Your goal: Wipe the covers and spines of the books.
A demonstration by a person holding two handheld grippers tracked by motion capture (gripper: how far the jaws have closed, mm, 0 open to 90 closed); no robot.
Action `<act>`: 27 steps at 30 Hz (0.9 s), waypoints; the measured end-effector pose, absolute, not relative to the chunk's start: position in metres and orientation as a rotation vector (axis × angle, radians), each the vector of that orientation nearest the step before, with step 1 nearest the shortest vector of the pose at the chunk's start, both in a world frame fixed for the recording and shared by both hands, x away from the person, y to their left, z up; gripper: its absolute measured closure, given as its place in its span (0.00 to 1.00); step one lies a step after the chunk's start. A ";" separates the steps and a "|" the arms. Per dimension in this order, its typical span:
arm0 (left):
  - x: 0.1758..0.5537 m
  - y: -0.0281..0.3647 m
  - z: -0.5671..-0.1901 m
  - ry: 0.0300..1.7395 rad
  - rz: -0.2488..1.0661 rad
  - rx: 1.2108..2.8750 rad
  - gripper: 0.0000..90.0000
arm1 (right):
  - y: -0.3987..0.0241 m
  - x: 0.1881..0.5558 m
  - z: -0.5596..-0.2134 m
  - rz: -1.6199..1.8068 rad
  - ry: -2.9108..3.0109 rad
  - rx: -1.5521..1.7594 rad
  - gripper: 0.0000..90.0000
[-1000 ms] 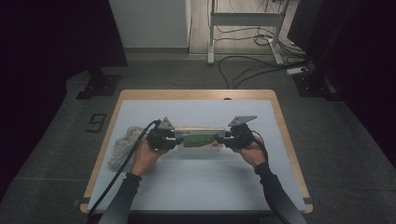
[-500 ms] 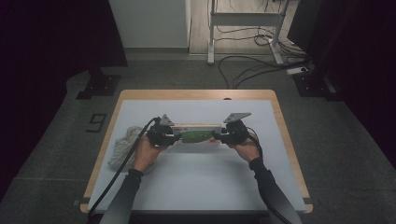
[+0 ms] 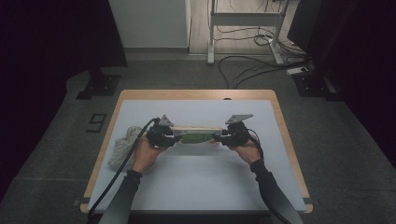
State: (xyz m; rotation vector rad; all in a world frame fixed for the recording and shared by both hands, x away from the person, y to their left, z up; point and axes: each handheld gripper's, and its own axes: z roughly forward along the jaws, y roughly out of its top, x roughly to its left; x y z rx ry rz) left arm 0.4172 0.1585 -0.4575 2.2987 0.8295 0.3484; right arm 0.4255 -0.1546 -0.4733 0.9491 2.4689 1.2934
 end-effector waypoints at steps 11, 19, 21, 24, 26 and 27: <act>0.401 0.158 -0.456 0.830 0.289 2.315 0.55 | -0.160 0.410 -0.472 1.265 2.500 0.982 0.49; 0.388 0.161 -0.461 0.822 0.206 2.293 0.43 | -0.158 0.394 -0.478 1.256 2.541 1.018 0.41; 0.385 0.162 -0.463 0.823 0.199 2.292 0.42 | -0.158 0.391 -0.479 1.252 2.546 1.007 0.40; 0.381 0.162 -0.466 0.826 0.200 2.291 0.40 | -0.158 0.384 -0.480 1.268 2.547 0.991 0.40; 0.377 0.162 -0.468 0.830 0.201 2.287 0.39 | -0.158 0.380 -0.481 1.273 2.547 0.982 0.39; 0.375 0.163 -0.469 0.832 0.196 2.289 0.38 | -0.158 0.379 -0.482 1.275 2.549 0.981 0.39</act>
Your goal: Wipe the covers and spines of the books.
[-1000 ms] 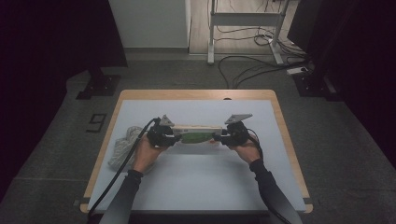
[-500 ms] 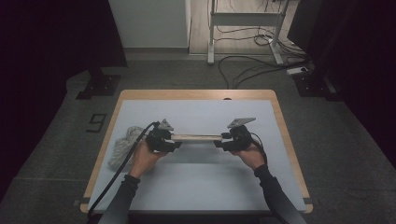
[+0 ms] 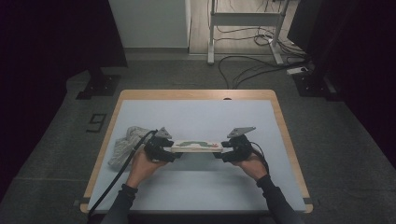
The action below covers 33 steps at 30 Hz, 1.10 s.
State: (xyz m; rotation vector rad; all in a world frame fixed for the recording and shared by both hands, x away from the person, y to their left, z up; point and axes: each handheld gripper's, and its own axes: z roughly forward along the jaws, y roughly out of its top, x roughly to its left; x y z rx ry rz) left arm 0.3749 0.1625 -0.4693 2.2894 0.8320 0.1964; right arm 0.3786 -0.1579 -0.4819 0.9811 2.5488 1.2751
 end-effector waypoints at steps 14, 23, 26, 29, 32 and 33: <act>0.351 0.169 -0.485 0.841 0.153 2.260 0.38 | -0.159 0.358 -0.499 1.267 2.582 0.962 0.36; 0.341 0.168 -0.496 0.828 0.174 2.281 0.38 | -0.158 0.349 -0.512 1.239 2.582 0.947 0.37; 0.339 0.168 -0.499 0.825 0.174 2.286 0.39 | -0.158 0.346 -0.514 1.237 2.581 0.940 0.37; 0.337 0.169 -0.502 0.823 0.164 2.282 0.39 | -0.158 0.343 -0.517 1.231 2.576 0.931 0.38; 0.335 0.168 -0.505 0.816 0.166 2.292 0.40 | -0.158 0.341 -0.519 1.219 2.571 0.926 0.39; 0.335 0.168 -0.505 0.817 0.168 2.292 0.40 | -0.158 0.340 -0.520 1.218 2.567 0.922 0.39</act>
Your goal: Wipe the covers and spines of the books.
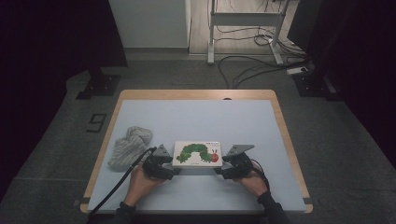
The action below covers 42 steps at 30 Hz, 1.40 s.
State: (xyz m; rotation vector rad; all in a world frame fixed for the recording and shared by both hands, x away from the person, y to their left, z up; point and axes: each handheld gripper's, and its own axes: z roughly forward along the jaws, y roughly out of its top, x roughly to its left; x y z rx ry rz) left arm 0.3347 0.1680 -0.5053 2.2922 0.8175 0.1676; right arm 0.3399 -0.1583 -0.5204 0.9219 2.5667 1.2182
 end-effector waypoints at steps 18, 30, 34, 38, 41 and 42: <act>0.333 0.166 -0.514 0.772 0.208 2.344 0.46 | -0.157 0.335 -0.528 1.112 2.535 0.876 0.49; 0.348 0.171 -0.516 0.831 0.265 2.285 0.53 | -0.154 0.349 -0.528 1.169 2.502 0.923 0.59; 0.354 0.174 -0.514 0.842 0.226 2.236 0.54 | -0.149 0.354 -0.528 1.173 2.510 0.920 0.56; 0.357 0.175 -0.515 0.841 0.212 2.235 0.54 | -0.148 0.355 -0.527 1.155 2.507 0.912 0.56; 0.357 0.174 -0.515 0.834 0.227 2.239 0.54 | -0.148 0.356 -0.528 1.157 2.498 0.913 0.55; 0.357 0.174 -0.515 0.833 0.229 2.240 0.54 | -0.148 0.357 -0.528 1.159 2.494 0.914 0.55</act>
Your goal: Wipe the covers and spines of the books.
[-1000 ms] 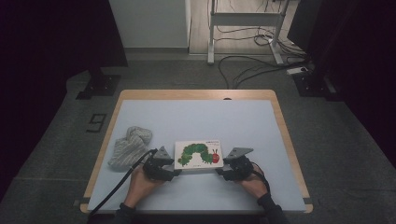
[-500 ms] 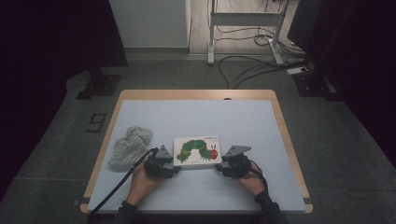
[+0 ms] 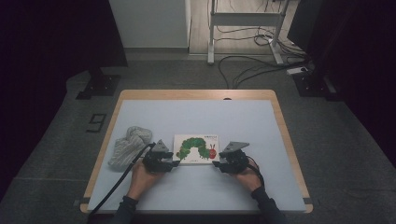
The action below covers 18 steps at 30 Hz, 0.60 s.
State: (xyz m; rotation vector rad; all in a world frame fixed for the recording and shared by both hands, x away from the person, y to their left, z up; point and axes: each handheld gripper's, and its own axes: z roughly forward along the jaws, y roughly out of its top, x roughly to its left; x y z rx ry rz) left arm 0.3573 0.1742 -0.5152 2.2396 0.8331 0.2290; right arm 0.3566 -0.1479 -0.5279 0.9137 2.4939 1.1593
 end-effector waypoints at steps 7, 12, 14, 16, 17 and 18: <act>0.366 0.174 -0.516 0.847 0.268 2.226 0.54 | -0.146 0.364 -0.529 1.158 2.479 0.926 0.55; 0.374 0.173 -0.515 0.854 0.281 2.237 0.54 | -0.145 0.371 -0.528 1.143 2.459 0.936 0.53; 0.376 0.173 -0.515 0.857 0.280 2.237 0.53 | -0.145 0.375 -0.529 1.148 2.456 0.950 0.51; 0.377 0.173 -0.515 0.861 0.280 2.236 0.52 | -0.146 0.377 -0.529 1.152 2.454 0.966 0.50; 0.377 0.173 -0.515 0.863 0.282 2.234 0.52 | -0.146 0.378 -0.529 1.154 2.454 0.970 0.50; 0.376 0.173 -0.515 0.866 0.289 2.239 0.51 | -0.146 0.377 -0.529 1.153 2.452 0.971 0.50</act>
